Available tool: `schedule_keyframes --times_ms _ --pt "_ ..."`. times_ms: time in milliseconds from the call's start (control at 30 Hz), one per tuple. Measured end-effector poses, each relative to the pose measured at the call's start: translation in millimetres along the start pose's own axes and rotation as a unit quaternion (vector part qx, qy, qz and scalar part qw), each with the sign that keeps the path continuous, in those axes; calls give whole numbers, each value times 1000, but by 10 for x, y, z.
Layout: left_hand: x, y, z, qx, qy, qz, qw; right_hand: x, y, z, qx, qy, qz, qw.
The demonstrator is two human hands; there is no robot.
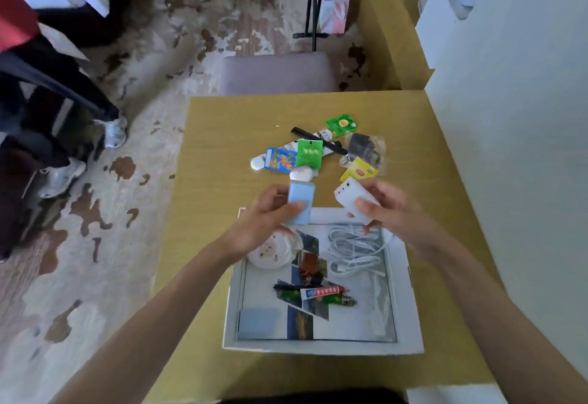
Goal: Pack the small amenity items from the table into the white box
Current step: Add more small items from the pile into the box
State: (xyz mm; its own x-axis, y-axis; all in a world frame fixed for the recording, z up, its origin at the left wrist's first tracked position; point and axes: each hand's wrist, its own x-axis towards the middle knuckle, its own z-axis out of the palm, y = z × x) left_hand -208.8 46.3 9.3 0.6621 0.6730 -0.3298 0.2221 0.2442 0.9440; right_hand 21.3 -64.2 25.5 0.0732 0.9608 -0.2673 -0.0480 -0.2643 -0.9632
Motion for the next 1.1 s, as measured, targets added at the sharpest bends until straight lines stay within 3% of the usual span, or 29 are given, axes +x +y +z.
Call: schedule_keyframes --times_ms 133,233,333,500,733,900,1100 --pt "-467 -190 -193 77 -12 16 997 -297 93 368 -168 -47 11 985" --pt "-705 -317 -312 169 -63 44 983 -482 281 605 -345 -76 23 935" --pt "-823 -429 -366 274 -66 71 957 -597 492 859 -449 -130 54 882" --pt "-974 -588 -348 292 -33 109 950 -500 783 1166 -546 -165 67 819" --pt "-1186 -708 -395 260 0 116 958 -453 954 1404 -516 -119 85 844" --pt "-1254 -763 -400 254 -6 113 961 -436 934 1490 -347 -78 139 924" --pt "-1209 -672 -271 314 -14 121 941 -455 804 1394 -330 -18 107 938"
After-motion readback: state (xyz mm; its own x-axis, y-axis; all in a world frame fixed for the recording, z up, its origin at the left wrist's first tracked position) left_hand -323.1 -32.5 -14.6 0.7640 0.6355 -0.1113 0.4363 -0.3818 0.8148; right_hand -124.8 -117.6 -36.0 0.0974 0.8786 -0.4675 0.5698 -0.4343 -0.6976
